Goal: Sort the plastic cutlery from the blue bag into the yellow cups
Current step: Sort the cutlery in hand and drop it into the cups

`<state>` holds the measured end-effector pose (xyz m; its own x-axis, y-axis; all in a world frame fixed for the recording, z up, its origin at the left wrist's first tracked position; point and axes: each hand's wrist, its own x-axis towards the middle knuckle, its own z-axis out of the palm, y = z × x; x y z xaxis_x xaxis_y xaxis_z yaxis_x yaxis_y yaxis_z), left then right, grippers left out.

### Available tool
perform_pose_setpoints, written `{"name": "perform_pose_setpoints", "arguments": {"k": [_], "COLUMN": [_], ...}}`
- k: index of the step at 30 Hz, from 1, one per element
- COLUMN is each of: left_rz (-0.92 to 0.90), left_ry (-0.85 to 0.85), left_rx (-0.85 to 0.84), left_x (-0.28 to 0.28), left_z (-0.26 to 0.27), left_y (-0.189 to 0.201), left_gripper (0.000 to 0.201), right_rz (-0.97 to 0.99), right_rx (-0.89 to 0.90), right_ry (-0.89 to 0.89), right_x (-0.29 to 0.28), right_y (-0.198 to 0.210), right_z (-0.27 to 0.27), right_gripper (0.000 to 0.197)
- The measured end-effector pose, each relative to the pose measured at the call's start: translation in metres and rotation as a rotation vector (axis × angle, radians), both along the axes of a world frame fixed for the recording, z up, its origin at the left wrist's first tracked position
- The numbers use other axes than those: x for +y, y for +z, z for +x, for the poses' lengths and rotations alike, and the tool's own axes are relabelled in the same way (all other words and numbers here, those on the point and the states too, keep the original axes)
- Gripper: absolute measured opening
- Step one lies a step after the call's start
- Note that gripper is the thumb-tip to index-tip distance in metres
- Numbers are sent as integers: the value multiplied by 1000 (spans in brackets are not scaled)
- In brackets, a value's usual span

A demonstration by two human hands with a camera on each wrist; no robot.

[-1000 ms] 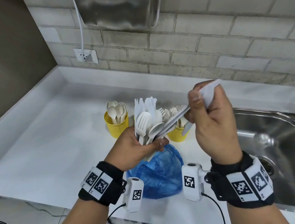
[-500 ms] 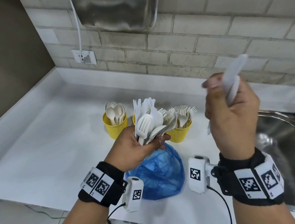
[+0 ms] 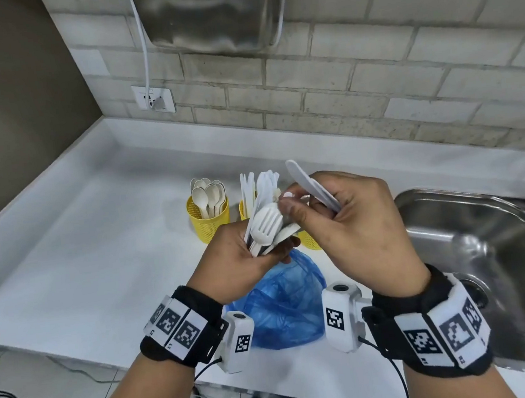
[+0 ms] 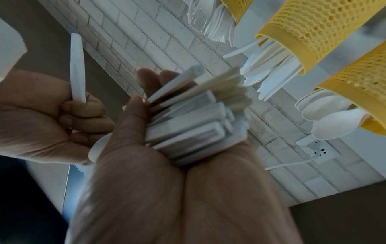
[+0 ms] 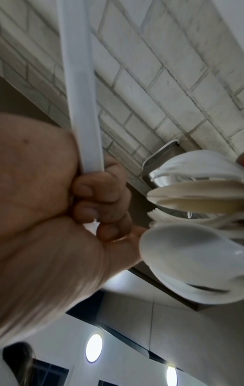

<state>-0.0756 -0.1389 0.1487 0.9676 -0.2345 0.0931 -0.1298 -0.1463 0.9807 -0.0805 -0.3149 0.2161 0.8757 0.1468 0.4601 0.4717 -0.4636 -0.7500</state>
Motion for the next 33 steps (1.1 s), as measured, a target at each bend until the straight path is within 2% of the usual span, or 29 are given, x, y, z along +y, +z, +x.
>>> {"name": "perform_pose_setpoints", "arguments": {"k": [4, 7, 10, 12, 15, 17, 19, 22, 28, 30, 33], "left_rz": [26, 90, 96, 90, 82, 75, 52, 41, -37, -85, -125], "left_ry": [20, 4, 1, -1, -12, -15, -27, -40, -64, -70, -72], "left_rx": [11, 3, 21, 28, 29, 36, 51, 64, 95, 117, 127], "left_x": [2, 5, 5, 3, -1, -3, -5, -6, -8, -7, -6], "left_z": [0, -1, -2, -2, 0, 1, 1, 2, 4, 6, 7], "left_y": [-2, -7, -10, -8, -5, -3, -2, -3, -2, -2, 0], "left_gripper": [16, 21, 19, 20, 22, 18, 15, 19, 11, 13, 14], "right_rz": [57, 216, 326, 297, 136, 105, 197, 504, 1005, 1055, 896], "right_rx": [-5, -13, -10, 24, 94, 65, 29, -22, -175, -251, -279], "right_ry": [7, -29, -37, -2, 73, 65, 36, 1, -128, -234, -288], "right_x": [3, 2, -5, -8, -10, -10, -9, -11, -22, -24, -25], "right_y": [-1, 3, 8, 6, -3, -7, -6, -1, 13, 15, 7], "right_z": [-1, -1, 2, 3, 5, 5, 5, 7, 10, 8, 9], "right_gripper": [5, 14, 13, 13, 24, 27, 28, 29, 34, 33, 39]}}
